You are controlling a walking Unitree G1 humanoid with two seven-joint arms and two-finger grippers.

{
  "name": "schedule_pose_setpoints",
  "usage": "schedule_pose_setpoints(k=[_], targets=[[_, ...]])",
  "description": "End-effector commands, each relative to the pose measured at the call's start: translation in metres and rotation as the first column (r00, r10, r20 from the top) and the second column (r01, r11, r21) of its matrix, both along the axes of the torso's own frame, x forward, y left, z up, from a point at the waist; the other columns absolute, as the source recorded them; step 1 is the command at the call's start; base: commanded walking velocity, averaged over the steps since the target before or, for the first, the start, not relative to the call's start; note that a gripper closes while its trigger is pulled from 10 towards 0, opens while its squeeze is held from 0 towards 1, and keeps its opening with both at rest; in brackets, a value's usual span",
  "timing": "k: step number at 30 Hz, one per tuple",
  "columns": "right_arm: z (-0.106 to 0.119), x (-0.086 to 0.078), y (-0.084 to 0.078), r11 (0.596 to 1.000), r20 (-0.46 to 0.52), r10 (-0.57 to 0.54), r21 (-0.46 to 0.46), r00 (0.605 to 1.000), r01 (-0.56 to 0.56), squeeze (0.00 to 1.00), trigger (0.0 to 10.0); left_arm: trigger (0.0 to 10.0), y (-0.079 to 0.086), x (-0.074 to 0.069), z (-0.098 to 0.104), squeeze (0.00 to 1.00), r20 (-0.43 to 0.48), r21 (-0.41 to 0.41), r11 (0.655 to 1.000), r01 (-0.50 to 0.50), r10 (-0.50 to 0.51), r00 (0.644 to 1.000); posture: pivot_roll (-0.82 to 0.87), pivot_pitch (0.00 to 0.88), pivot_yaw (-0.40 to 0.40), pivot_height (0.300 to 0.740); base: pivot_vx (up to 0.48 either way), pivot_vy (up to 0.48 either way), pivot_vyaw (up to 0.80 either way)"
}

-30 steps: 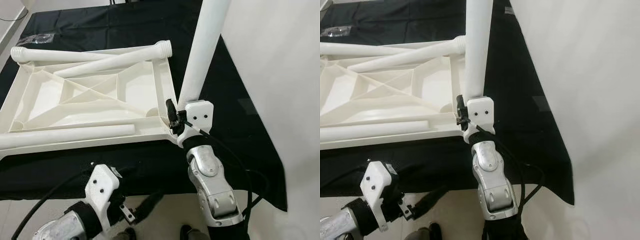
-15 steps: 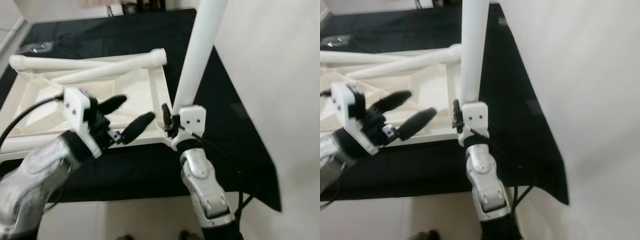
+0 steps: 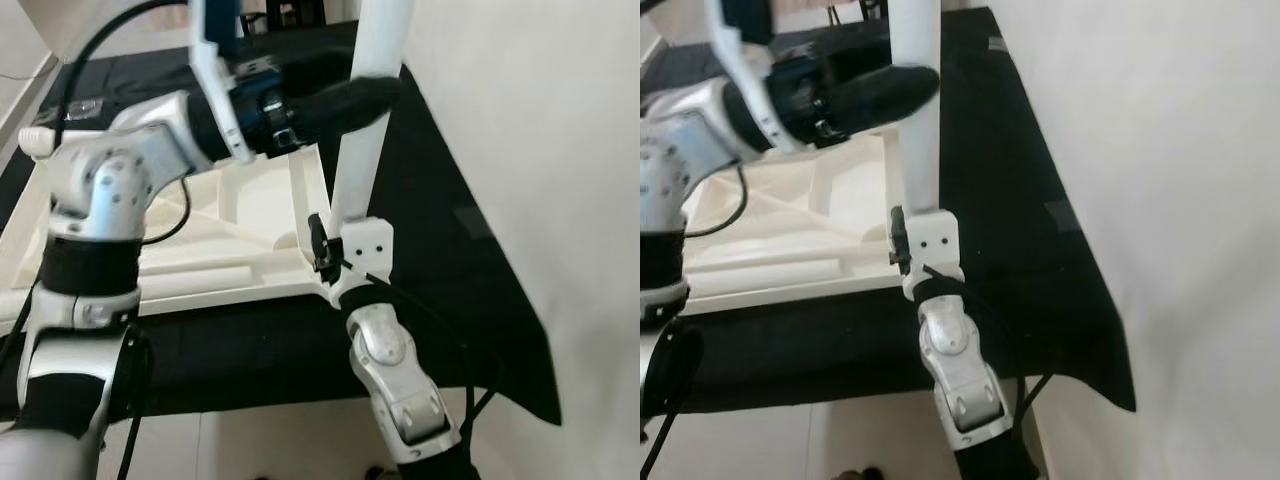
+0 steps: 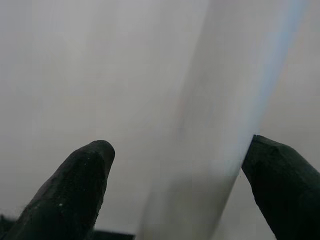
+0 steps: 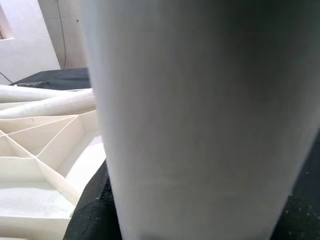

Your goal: Building children table

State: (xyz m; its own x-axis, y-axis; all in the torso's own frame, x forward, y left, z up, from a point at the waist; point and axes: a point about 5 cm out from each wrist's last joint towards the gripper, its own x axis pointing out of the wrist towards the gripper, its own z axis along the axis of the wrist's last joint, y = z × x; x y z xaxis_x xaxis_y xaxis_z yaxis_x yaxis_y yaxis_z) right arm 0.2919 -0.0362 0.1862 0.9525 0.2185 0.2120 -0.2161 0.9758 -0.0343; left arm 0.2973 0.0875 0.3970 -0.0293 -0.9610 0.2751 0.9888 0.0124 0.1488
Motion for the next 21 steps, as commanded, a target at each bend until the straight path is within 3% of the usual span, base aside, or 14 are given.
schedule_pose_setpoints(k=[1, 6, 7, 12, 21], targets=[[-0.053, -0.029, 0.05, 0.988, -0.301, 0.131, 0.113, 0.945, -0.101, 0.0, 10.0, 10.0, 0.001, -0.003, 0.003, 0.0, 0.008, 0.03, 0.998, 0.061, -0.062, 0.998, 0.06, 0.229, 0.088, 0.74, 0.0, 0.0, 0.0], [-0.052, -0.029, 0.052, 0.987, -0.297, 0.143, 0.112, 0.944, -0.114, 0.0, 10.0, 10.0, -0.003, 0.004, 0.011, 0.0, 0.062, 0.062, 0.997, 0.046, -0.05, 0.997, 0.06, 0.229, 0.09, 0.74, 0.0, 0.0, 0.0], [-0.051, -0.029, 0.053, 0.986, -0.293, 0.151, 0.112, 0.944, -0.123, 0.0, 10.0, 0.0, -0.005, 0.008, 0.013, 0.0, 0.077, 0.073, 0.997, 0.018, -0.024, 0.997, 0.06, 0.229, 0.09, 0.74, 0.0, 0.0, 0.0], [-0.05, -0.028, 0.054, 0.985, -0.285, 0.159, 0.109, 0.945, -0.133, 0.0, 10.0, 0.0, -0.009, 0.011, 0.012, 0.0, 0.098, 0.107, 0.994, 0.008, -0.019, 0.995, 0.06, 0.228, 0.089, 0.74, 0.0, 0.0, 0.0], [-0.05, -0.023, 0.055, 0.984, -0.266, 0.177, 0.083, 0.948, -0.16, 0.0, 10.0, 0.0, 0.001, -0.001, 0.004, 0.0, 0.117, 0.174, 0.985, 0.0, -0.02, 0.993, 0.07, 0.22, 0.079, 0.74, 0.0, 0.0, 0.0]])
